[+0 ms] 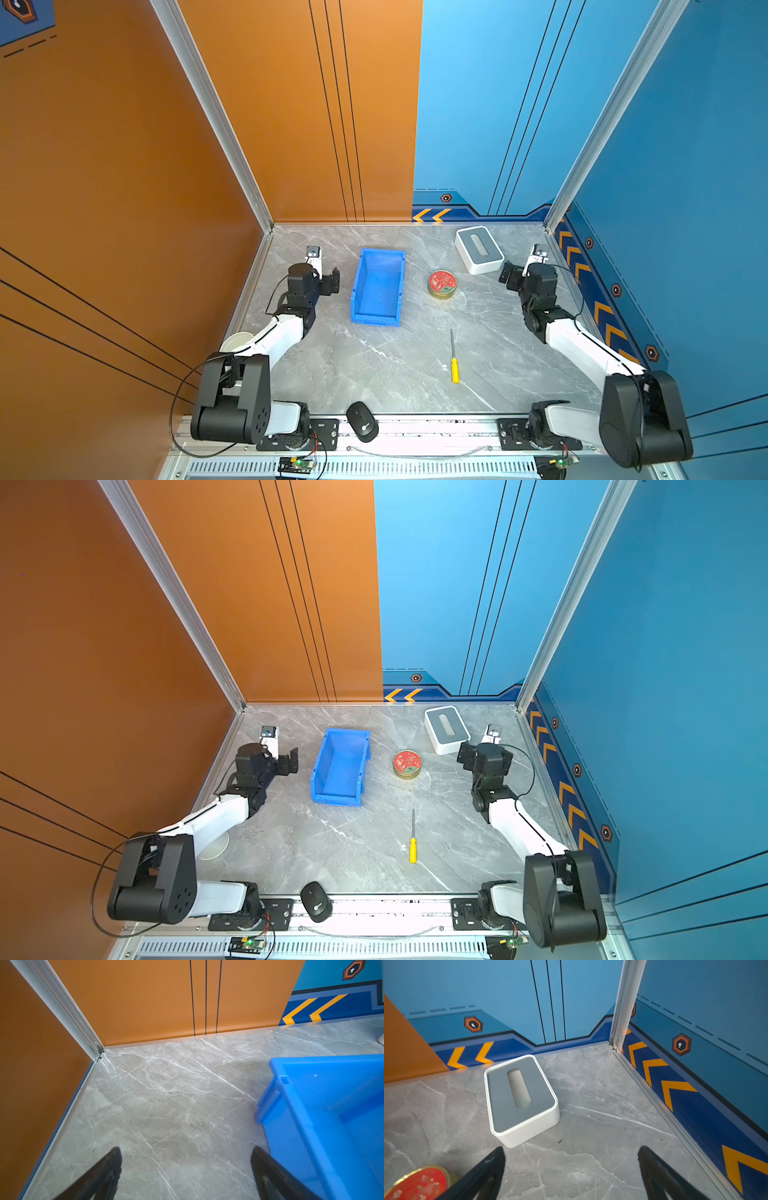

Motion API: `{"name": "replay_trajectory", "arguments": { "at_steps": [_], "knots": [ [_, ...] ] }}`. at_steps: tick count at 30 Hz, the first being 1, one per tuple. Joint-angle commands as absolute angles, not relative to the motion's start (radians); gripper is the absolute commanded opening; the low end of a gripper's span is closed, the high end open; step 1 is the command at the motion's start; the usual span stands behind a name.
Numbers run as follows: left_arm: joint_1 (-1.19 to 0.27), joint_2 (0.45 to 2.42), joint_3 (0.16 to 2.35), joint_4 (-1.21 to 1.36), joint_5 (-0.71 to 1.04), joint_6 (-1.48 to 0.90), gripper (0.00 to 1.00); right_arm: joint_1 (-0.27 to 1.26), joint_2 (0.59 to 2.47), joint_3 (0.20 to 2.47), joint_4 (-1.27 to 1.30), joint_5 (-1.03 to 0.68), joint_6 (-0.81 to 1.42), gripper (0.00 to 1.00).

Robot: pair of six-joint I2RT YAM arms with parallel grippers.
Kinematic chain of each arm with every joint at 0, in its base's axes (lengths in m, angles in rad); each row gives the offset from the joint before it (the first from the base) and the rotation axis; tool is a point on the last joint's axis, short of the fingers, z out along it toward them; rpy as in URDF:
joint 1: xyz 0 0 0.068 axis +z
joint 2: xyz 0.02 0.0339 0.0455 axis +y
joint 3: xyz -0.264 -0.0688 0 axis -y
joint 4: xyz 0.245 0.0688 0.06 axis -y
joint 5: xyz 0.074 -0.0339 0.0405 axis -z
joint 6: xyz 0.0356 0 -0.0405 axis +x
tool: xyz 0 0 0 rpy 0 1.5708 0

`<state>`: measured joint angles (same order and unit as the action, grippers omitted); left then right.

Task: Put the screwdriver in the bin
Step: 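Reach the right gripper down over the yellow screwdriver handle while the left arm lifts, then close the right gripper on the yellow screwdriver handle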

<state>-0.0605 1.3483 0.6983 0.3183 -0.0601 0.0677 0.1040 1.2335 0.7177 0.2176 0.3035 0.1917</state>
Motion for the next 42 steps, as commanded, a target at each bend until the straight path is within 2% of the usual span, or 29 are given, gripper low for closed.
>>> {"name": "replay_trajectory", "arguments": {
  "at_steps": [1, 5, 9, 15, 19, 22, 24, 32, 35, 42],
  "knots": [
    [-0.073, 1.294, 0.82, -0.082, 0.003, 0.101, 0.98, 0.144, 1.16, 0.866, -0.279, 0.318, 0.362, 1.0],
    [-0.096, 1.292, 1.038, -0.443, 0.006, 0.101, 0.98, 0.316, 1.103, 0.966, -0.598, 0.332, 0.47, 1.0],
    [-0.117, 1.311, 1.205, -0.634, 0.035, 0.104, 0.98, 0.546, 1.08, 0.999, -0.831, 0.346, 0.618, 0.97],
    [-0.148, 1.33, 1.333, -0.76, 0.062, 0.102, 0.98, 0.866, 1.043, 0.882, -0.905, 0.275, 0.893, 0.83],
    [-0.154, 1.334, 1.367, -0.789, 0.084, 0.083, 0.98, 0.997, 1.065, 0.827, -0.912, 0.26, 1.015, 0.75],
    [-0.156, 1.332, 1.376, -0.792, 0.088, 0.074, 0.98, 1.043, 1.091, 0.794, -0.911, 0.253, 1.082, 0.72],
    [-0.158, 1.331, 1.377, -0.795, 0.087, 0.07, 0.98, 1.055, 1.126, 0.792, -0.914, 0.24, 1.083, 0.66],
    [-0.16, 1.324, 1.353, -0.81, 0.088, 0.052, 0.98, 1.065, 1.29, 0.811, -0.864, 0.236, 1.077, 0.59],
    [-0.161, 1.319, 1.35, -0.815, 0.091, 0.041, 0.98, 1.066, 1.342, 0.819, -0.826, 0.225, 1.073, 0.54],
    [-0.167, 1.283, 1.357, -0.829, 0.151, 0.047, 0.98, 1.065, 1.448, 0.834, -0.756, 0.183, 1.059, 0.54]
  ]
}}
